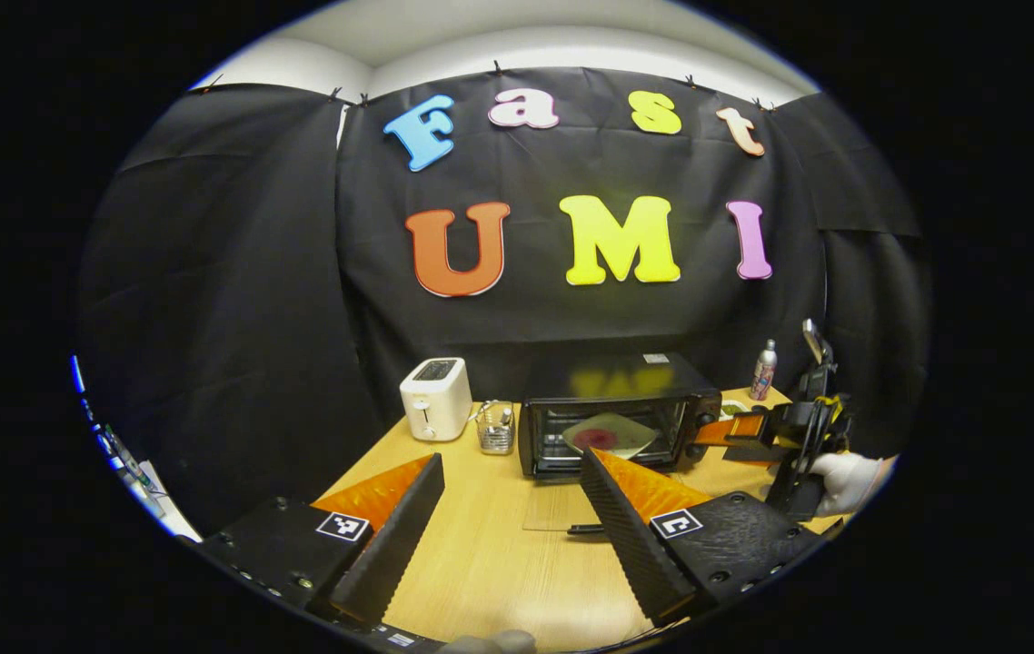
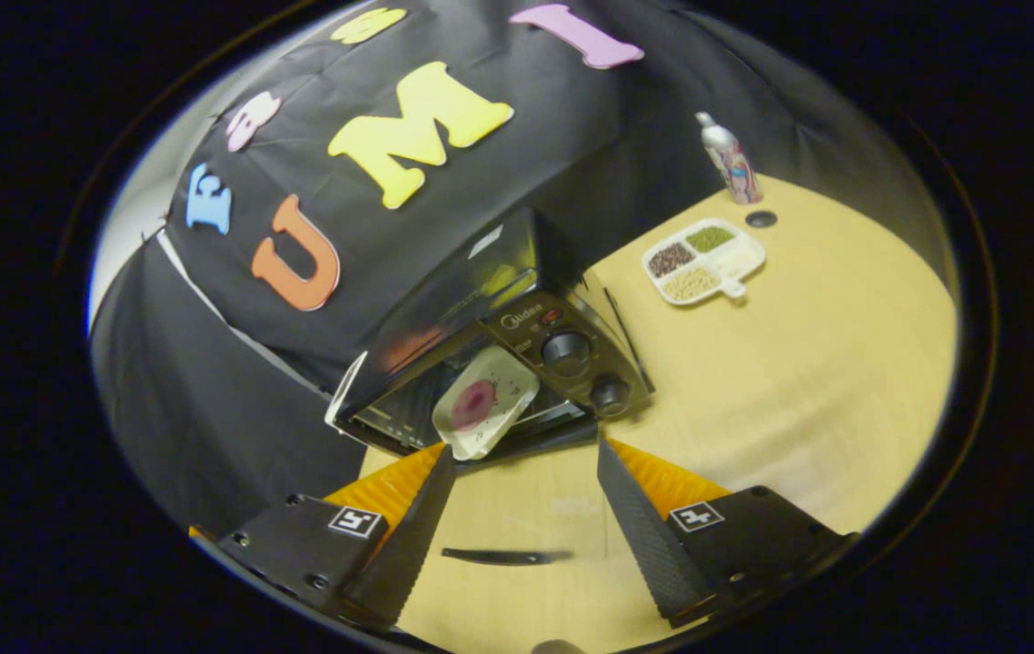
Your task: Open the electric oven with the left hand, put the food in, and close the electric oven.
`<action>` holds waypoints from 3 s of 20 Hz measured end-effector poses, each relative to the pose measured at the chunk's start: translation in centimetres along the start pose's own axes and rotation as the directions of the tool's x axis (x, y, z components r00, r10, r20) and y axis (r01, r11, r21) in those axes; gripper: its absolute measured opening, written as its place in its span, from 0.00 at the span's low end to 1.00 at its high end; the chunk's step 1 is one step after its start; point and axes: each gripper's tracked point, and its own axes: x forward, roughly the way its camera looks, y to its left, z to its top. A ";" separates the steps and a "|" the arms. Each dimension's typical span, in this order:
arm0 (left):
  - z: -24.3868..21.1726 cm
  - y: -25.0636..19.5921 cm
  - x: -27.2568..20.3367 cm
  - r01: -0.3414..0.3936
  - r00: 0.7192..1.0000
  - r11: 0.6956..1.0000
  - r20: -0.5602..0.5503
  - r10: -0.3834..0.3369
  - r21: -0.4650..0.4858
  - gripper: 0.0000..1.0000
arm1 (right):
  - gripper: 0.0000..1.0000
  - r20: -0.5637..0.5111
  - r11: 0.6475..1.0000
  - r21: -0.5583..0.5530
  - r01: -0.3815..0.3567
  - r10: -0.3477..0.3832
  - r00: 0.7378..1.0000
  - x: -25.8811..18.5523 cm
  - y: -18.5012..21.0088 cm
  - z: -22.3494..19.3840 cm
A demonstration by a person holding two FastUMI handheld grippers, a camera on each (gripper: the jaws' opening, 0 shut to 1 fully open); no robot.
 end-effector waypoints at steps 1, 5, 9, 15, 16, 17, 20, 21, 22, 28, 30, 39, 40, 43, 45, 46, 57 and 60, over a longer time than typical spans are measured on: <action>-1.2 -0.7 0.5 0.017 1.000 1.000 -0.013 -0.017 -0.005 0.97 | 0.94 0.008 0.999 -0.043 0.019 -0.019 1.000 -1.0 -0.5 0.3; -6.1 -3.0 2.3 0.061 0.994 0.998 -0.085 -0.062 -0.016 0.97 | 0.94 0.047 0.971 -0.226 0.078 -0.069 0.997 -5.5 -1.8 1.3; -11.0 -5.5 4.2 0.114 0.979 0.993 -0.165 -0.118 -0.034 0.97 | 0.94 0.111 0.924 -0.354 0.145 -0.112 0.987 -9.3 -2.5 2.2; -15.6 -8.7 6.2 0.188 0.952 0.982 -0.242 -0.186 -0.015 0.97 | 1.00 0.180 0.883 -0.410 0.227 -0.166 0.970 -14.3 -4.0 3.6; -16.2 -9.4 6.7 0.201 0.947 0.980 -0.255 -0.198 -0.014 0.97 | 1.00 0.184 0.878 -0.414 0.240 -0.177 0.967 -15.0 -4.4 3.7; -16.7 -10.0 7.1 0.213 0.940 0.977 -0.268 -0.209 -0.014 0.97 | 1.00 0.185 0.873 -0.417 0.254 -0.193 0.964 -15.7 -4.9 3.5; -18.1 -11.2 8.1 0.231 0.928 0.973 -0.294 -0.227 -0.020 0.97 | 0.95 0.194 0.853 -0.428 0.298 -0.235 0.952 -17.4 -6.4 3.3; -18.7 -11.6 8.4 0.236 0.923 0.971 -0.306 -0.233 -0.031 0.96 | 1.00 0.194 0.849 -0.429 0.309 -0.248 0.949 -18.1 -6.8 3.1; -19.1 -11.8 8.7 0.236 0.919 0.971 -0.316 -0.235 -0.038 0.97 | 1.00 0.194 0.847 -0.427 0.317 -0.257 0.947 -18.5 -7.1 3.0; -21.6 -13.0 11.0 0.240 0.900 0.970 -0.369 -0.233 -0.026 0.97 | 1.00 0.208 0.835 -0.408 0.369 -0.308 0.928 -20.8 -9.0 3.5; -22.3 -13.2 11.7 0.240 0.894 0.970 -0.384 -0.231 -0.024 0.97 | 0.95 0.206 0.836 -0.399 0.377 -0.319 0.925 -21.1 -9.2 3.5; -23.8 -13.4 13.5 0.234 0.886 0.972 -0.413 -0.211 0.006 0.97 | 0.96 0.189 0.827 -0.416 0.378 -0.328 0.925 -20.4 -9.2 3.4; -23.7 -13.4 13.6 0.238 0.885 0.971 -0.413 -0.213 0.010 0.97 | 0.96 0.185 0.826 -0.419 0.377 -0.329 0.926 -20.2 -9.3 3.4; -23.7 -13.3 13.8 0.240 0.885 0.971 -0.413 -0.213 0.015 0.97 | 0.96 0.175 0.834 -0.404 0.377 -0.334 0.926 -20.0 -9.5 3.2; -23.2 -13.4 13.8 0.239 0.887 0.971 -0.408 -0.216 0.006 0.97 | 0.96 0.178 0.838 -0.395 0.377 -0.333 0.926 -20.0 -9.5 3.4; -22.7 -13.4 13.8 0.242 0.891 0.970 -0.399 -0.219 0.007 0.97 | 0.96 0.182 0.837 -0.396 0.377 -0.331 0.926 -20.1 -9.4 3.5; -15.2 -13.3 14.8 0.252 0.927 0.968 -0.286 -0.242 0.000 0.97 | 0.96 0.165 0.852 -0.362 0.378 -0.341 0.926 -19.8 -9.9 2.8; -13.3 -13.3 15.3 0.259 0.933 0.966 -0.258 -0.249 0.002 0.97 | 0.96 0.165 0.853 -0.354 0.383 -0.346 0.924 -19.7 -9.8 3.0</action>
